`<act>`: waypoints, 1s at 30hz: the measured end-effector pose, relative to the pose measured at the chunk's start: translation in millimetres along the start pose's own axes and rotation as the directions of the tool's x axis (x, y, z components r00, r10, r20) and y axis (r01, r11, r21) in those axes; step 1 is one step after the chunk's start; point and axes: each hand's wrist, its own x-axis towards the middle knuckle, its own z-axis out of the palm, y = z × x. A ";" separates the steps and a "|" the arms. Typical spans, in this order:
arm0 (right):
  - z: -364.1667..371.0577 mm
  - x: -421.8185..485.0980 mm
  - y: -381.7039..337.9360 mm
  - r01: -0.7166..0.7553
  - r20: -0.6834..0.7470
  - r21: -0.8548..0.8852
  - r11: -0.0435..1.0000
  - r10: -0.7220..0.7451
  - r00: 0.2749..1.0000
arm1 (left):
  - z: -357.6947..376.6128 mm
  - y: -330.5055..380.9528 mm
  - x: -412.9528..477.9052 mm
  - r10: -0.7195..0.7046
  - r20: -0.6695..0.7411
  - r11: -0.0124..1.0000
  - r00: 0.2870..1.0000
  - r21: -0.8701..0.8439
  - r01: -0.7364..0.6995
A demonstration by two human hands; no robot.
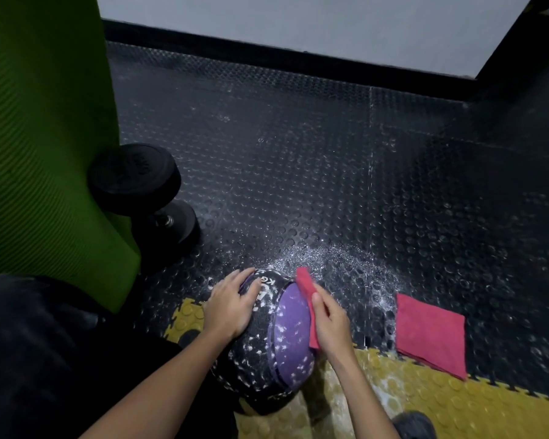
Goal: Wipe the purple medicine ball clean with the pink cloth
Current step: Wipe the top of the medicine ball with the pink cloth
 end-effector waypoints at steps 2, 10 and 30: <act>2.8 -6.3 -4.8 0.108 0.011 -0.084 0.991 -0.108 0.994 | 0.0 2.4 -1.0 -0.006 -0.004 1.000 1.000 0.011 0.006; 1.8 16.8 -7.5 -0.077 -0.063 0.070 0.995 0.082 0.995 | 1.7 1.0 -0.7 -0.012 0.000 1.000 1.000 0.007 0.012; 14.4 -2.8 -8.7 0.138 -0.142 -0.183 0.973 -0.165 0.976 | 2.6 5.7 5.8 0.028 -0.033 0.995 0.999 -0.094 -0.031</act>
